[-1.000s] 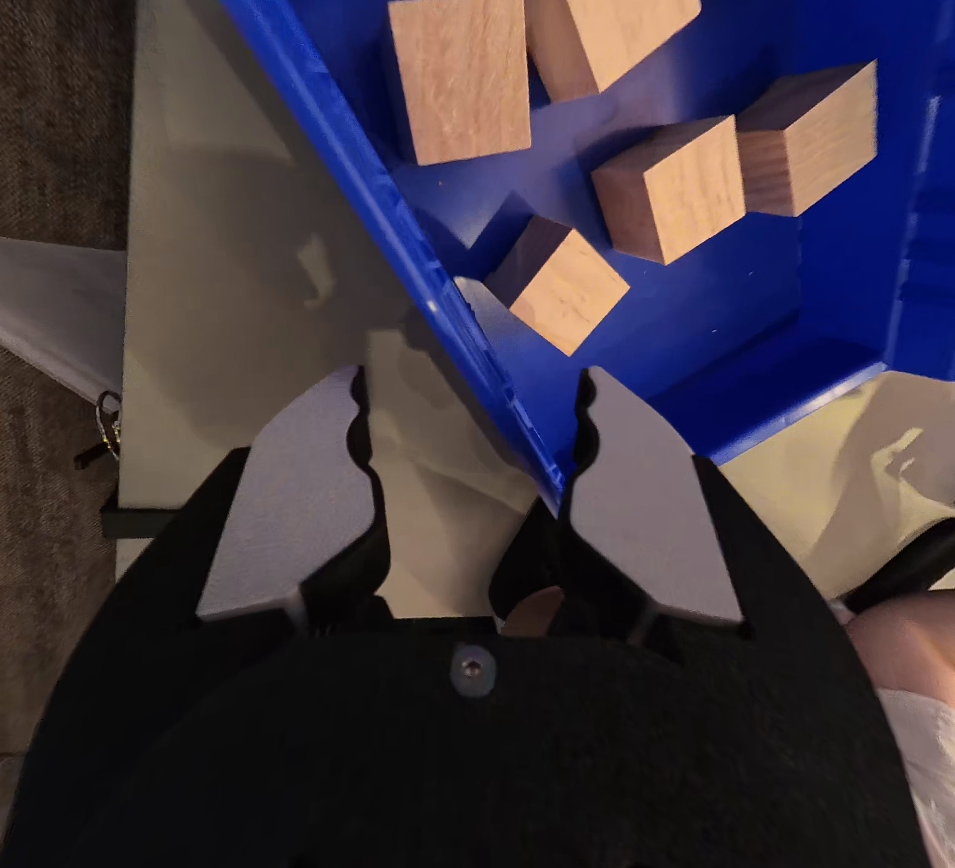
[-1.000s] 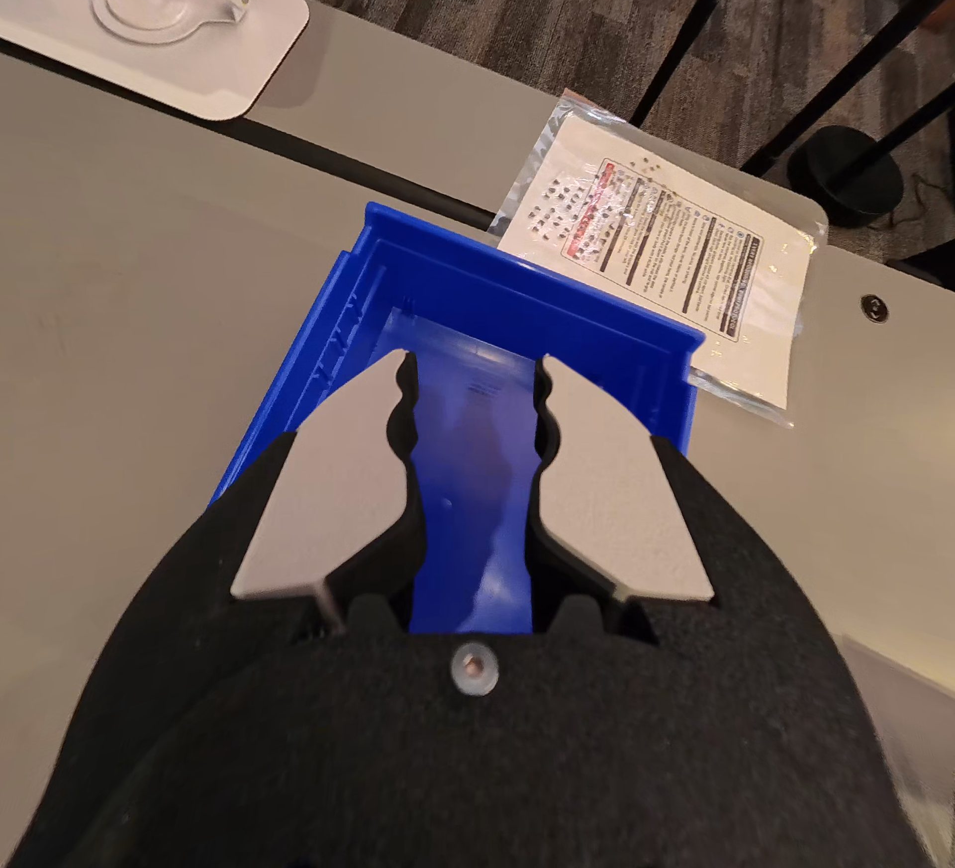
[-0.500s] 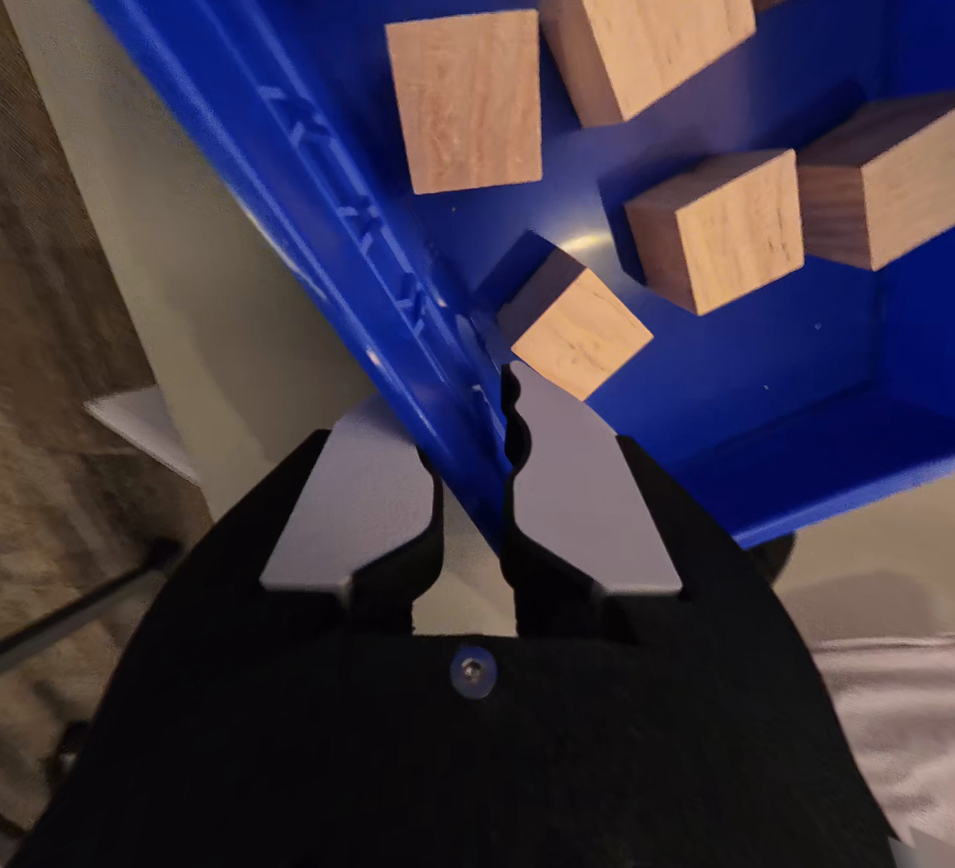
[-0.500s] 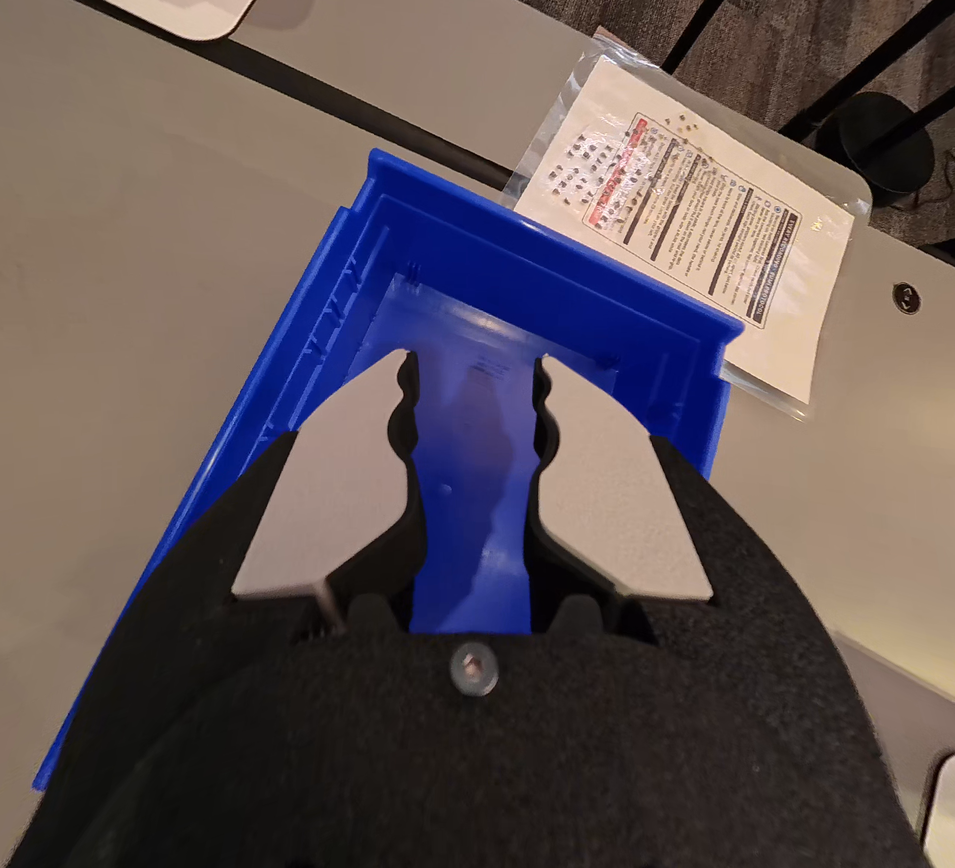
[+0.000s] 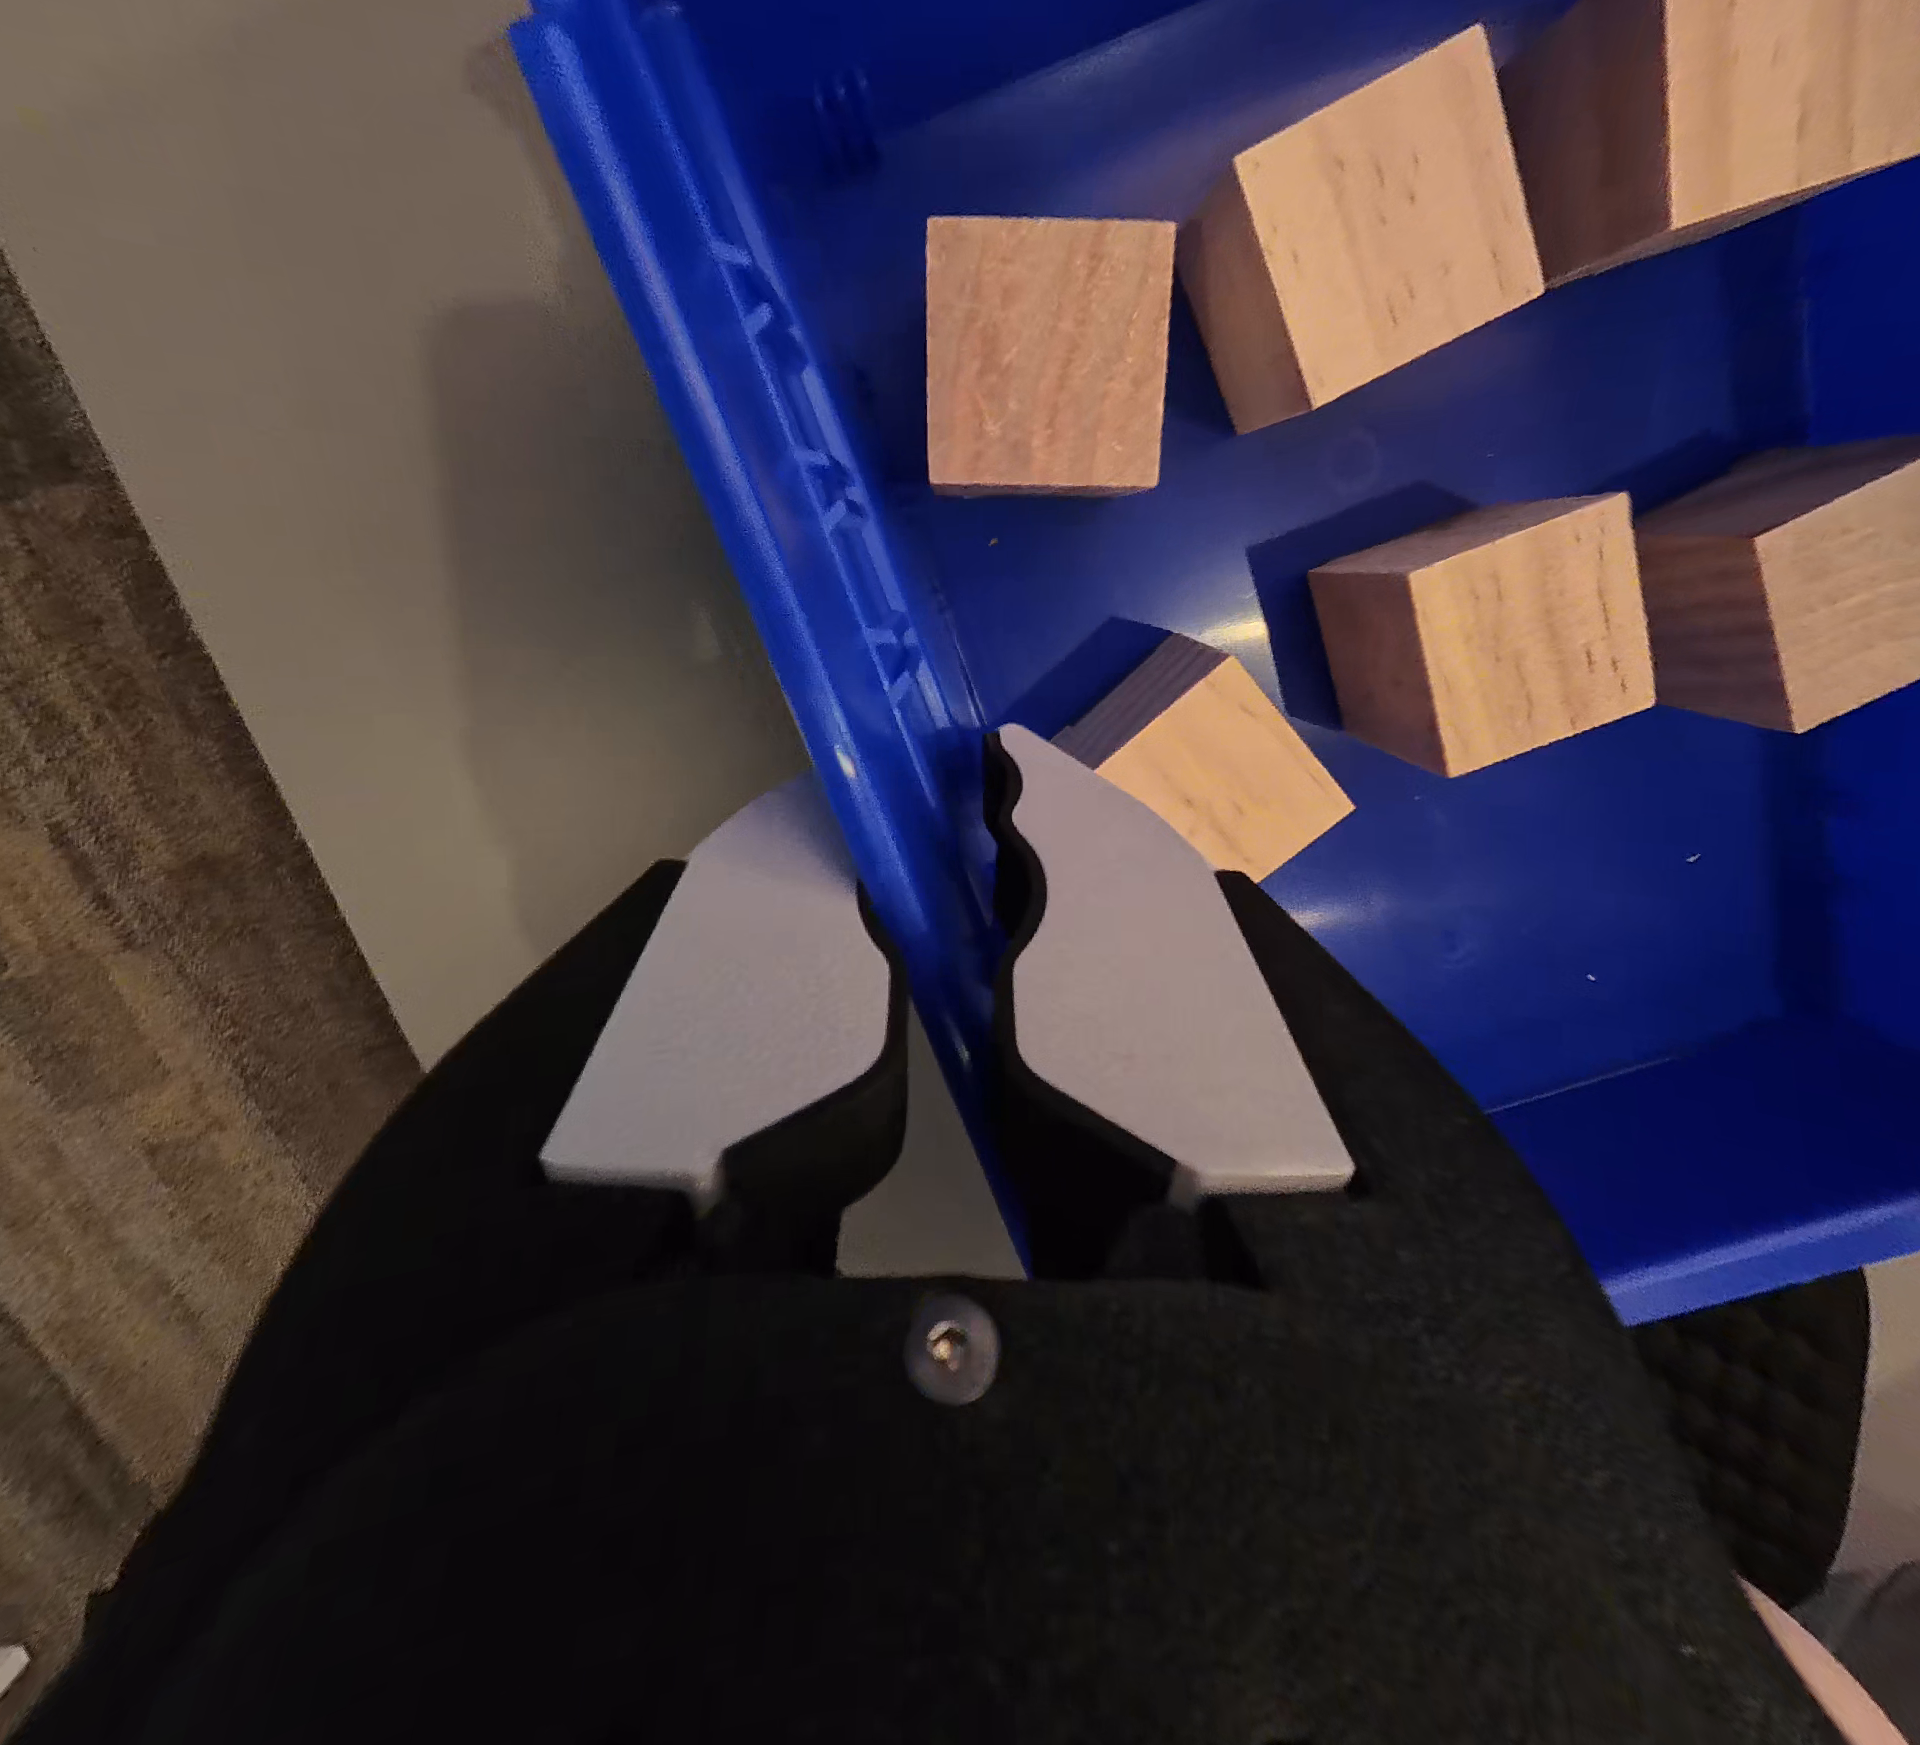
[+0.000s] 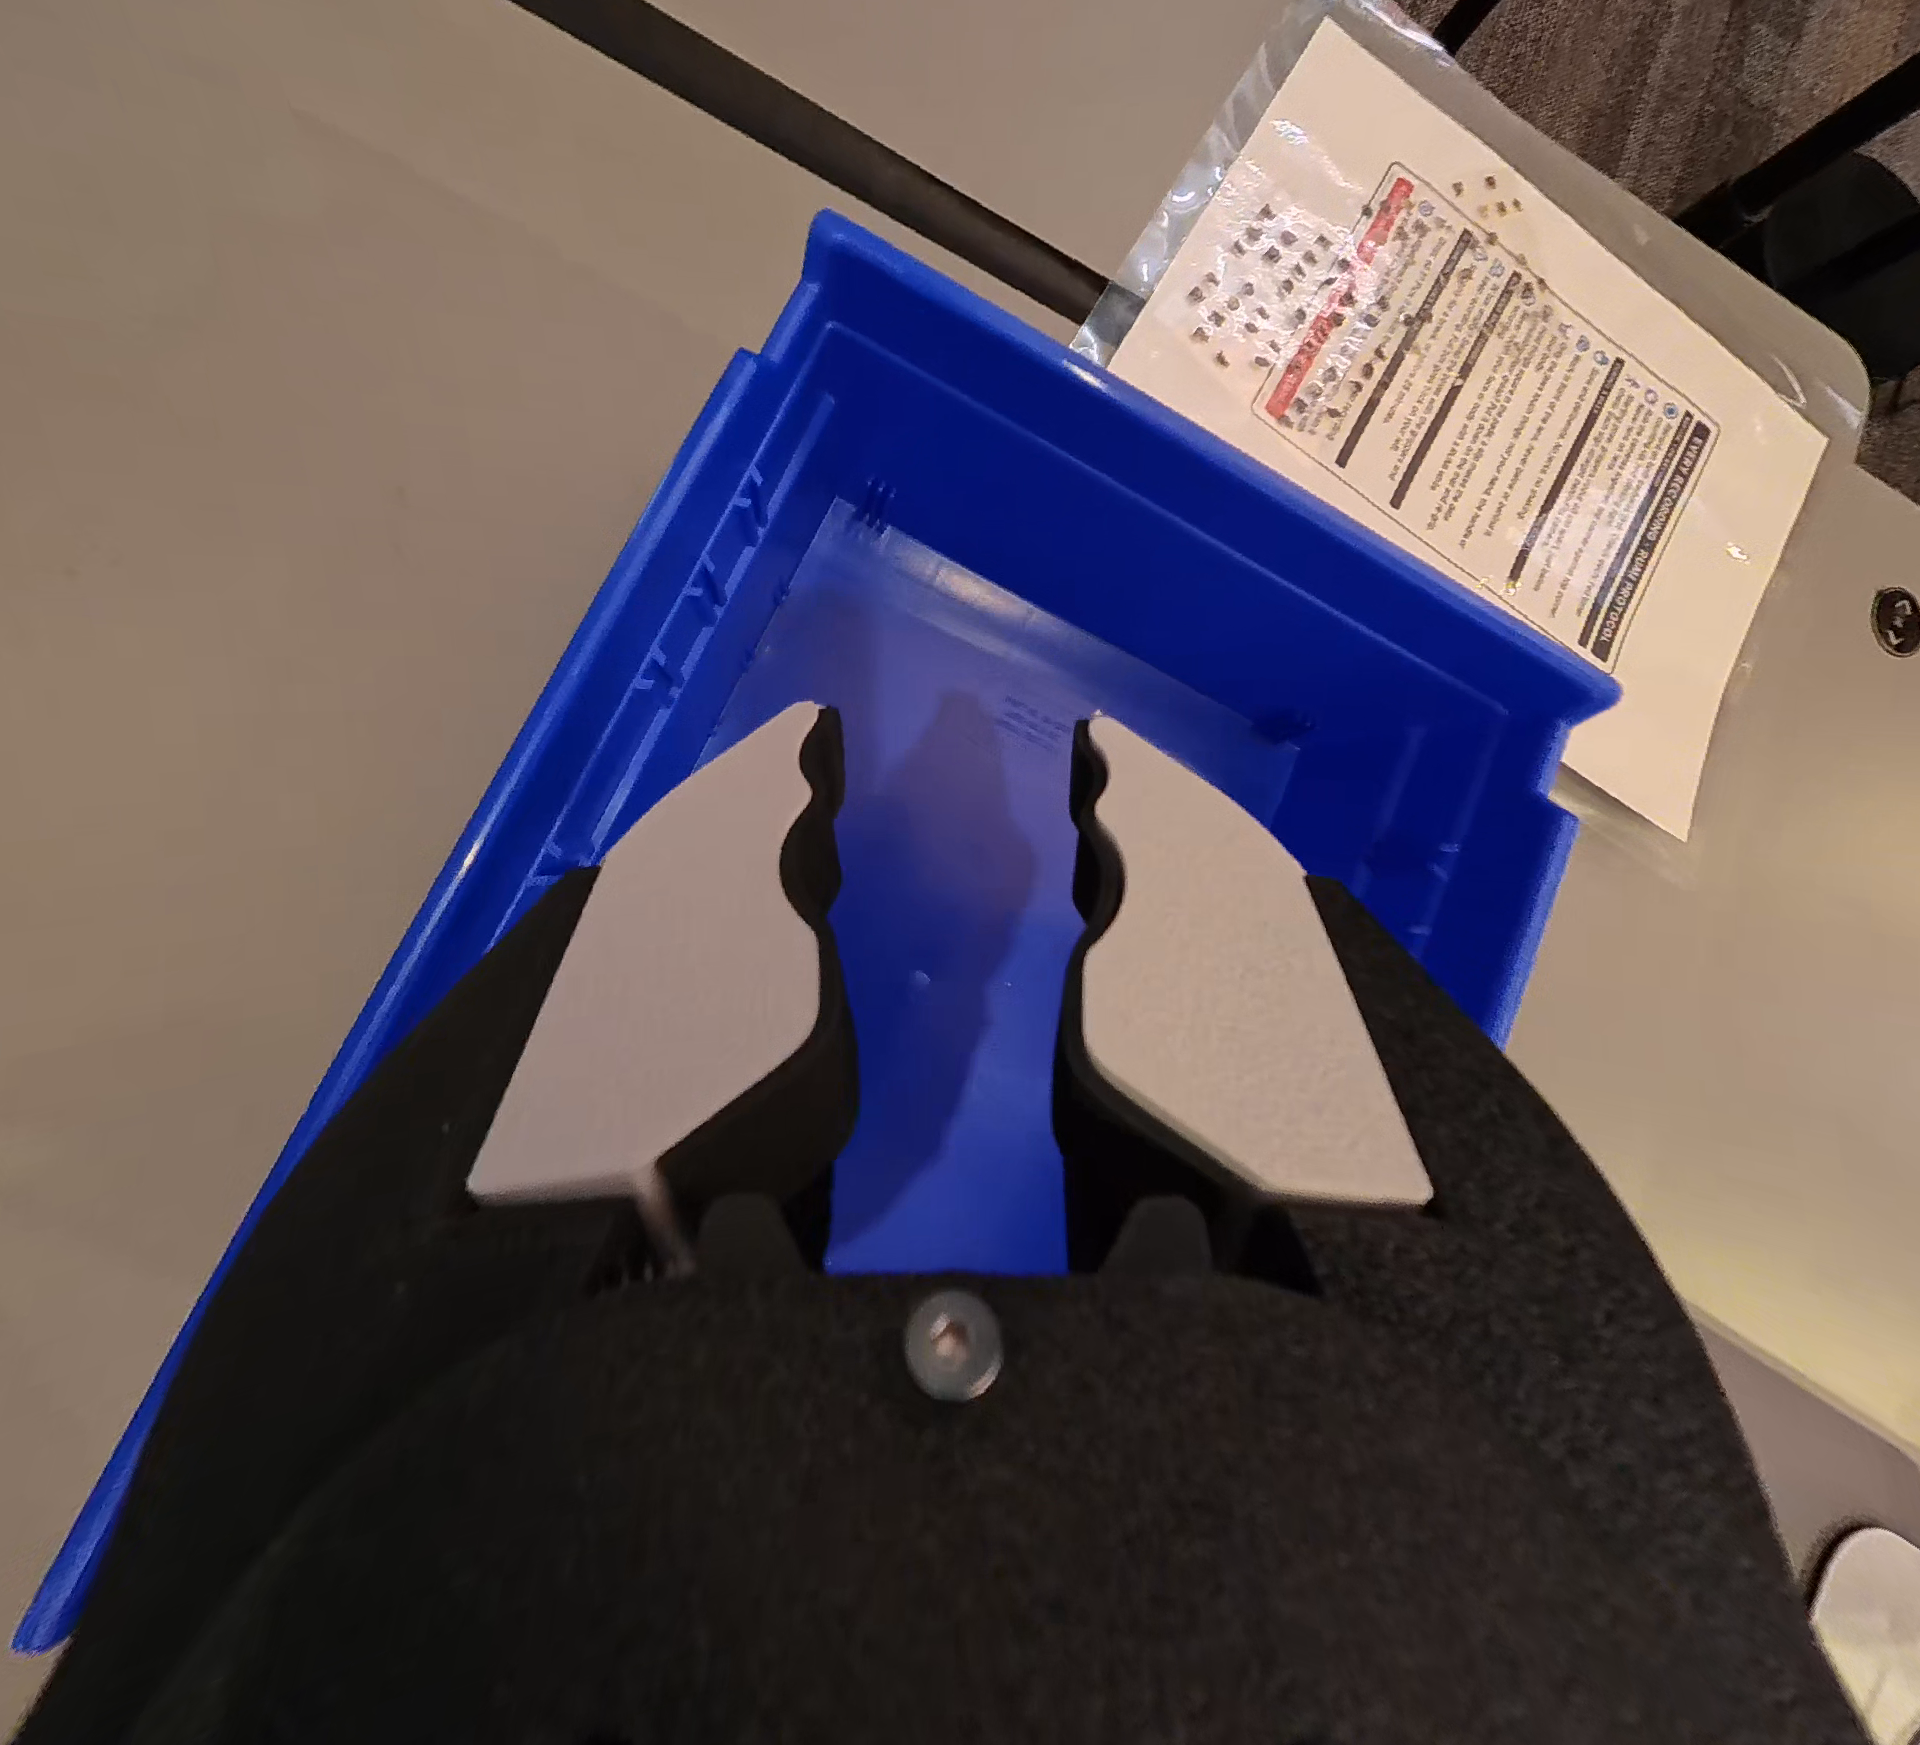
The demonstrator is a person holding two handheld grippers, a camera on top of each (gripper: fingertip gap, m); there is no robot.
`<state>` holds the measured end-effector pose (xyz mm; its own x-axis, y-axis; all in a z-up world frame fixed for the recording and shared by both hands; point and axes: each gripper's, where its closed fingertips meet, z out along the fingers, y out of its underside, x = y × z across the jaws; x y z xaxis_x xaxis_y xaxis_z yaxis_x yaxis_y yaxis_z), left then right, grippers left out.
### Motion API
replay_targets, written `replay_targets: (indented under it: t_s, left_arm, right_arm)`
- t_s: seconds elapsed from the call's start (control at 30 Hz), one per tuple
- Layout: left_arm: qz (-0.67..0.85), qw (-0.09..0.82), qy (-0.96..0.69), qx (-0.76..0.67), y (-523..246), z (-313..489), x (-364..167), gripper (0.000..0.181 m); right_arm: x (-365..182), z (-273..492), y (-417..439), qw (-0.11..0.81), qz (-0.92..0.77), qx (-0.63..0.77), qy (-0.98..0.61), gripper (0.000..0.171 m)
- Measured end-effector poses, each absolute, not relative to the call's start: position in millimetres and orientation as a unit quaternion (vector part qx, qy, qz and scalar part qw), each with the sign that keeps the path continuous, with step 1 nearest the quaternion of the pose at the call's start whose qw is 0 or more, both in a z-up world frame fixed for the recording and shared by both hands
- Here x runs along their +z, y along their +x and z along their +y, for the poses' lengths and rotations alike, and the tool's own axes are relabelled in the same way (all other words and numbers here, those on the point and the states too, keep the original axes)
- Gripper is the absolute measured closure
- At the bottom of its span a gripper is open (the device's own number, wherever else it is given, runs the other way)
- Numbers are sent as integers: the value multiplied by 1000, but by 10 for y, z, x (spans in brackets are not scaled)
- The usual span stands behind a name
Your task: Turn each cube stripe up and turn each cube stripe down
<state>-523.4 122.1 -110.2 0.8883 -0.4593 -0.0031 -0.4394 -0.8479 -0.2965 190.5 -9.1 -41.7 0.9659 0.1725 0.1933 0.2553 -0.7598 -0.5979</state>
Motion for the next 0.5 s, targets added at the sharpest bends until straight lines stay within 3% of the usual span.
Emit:
replay_targets:
  t_s: [0.27, 0.37, 0.5]
  left_arm:
    - [264, 163, -950, -32, -5165, 1254, -1101, 168]
    - [251, 173, -952, -37, -5200, 1249, -1042, 153]
    - [229, 231, -945, -38, -5271, 1285, -758, 150]
  right_arm:
    - [-503, -85, 1872, 311, -125, -65, -940, 129]
    - [-506, -85, 1882, 311, -124, -66, -940, 128]
    - [-513, -91, 1906, 311, -120, -64, -941, 127]
